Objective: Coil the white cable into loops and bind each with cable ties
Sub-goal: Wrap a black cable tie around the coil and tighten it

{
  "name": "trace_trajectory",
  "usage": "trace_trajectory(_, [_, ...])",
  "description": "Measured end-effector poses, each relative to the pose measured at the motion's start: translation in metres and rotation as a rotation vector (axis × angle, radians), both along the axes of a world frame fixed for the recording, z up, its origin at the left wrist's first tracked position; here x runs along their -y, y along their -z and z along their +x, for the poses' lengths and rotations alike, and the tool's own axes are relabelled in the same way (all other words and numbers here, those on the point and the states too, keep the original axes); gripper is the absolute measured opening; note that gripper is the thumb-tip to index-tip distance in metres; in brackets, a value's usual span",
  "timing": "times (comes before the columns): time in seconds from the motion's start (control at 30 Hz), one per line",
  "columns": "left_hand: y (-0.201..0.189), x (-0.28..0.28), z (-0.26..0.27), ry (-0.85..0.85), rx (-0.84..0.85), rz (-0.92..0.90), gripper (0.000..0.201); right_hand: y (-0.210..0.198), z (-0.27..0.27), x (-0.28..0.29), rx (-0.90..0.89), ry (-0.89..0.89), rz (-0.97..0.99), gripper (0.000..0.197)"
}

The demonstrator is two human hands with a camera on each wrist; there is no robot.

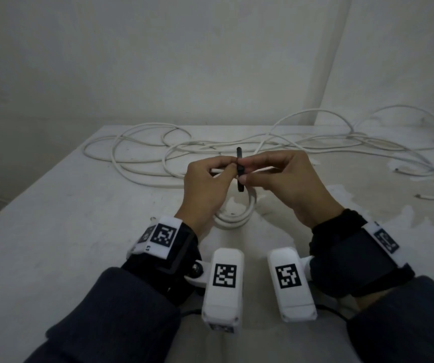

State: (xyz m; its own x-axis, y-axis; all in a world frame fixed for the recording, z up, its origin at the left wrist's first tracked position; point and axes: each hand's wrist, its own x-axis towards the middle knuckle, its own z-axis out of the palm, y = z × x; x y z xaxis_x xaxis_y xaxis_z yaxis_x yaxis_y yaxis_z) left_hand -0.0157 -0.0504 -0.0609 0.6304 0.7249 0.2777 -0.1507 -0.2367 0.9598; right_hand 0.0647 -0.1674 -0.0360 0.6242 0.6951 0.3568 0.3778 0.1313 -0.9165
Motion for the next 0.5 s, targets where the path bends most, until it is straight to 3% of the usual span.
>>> trace_trajectory(0.27, [-0.0024, 0.0062, -0.0045, 0.066, -0.015, -0.194, 0.016, 0.0012, 0.0035, -0.0010, 0.072, -0.029, -0.039, 0.041])
trace_trajectory(0.5, [-0.0027, 0.0081, -0.0050, 0.071, -0.032, -0.250, 0.014, 0.0058, 0.0069, -0.0015, 0.034, -0.032, 0.018, 0.029])
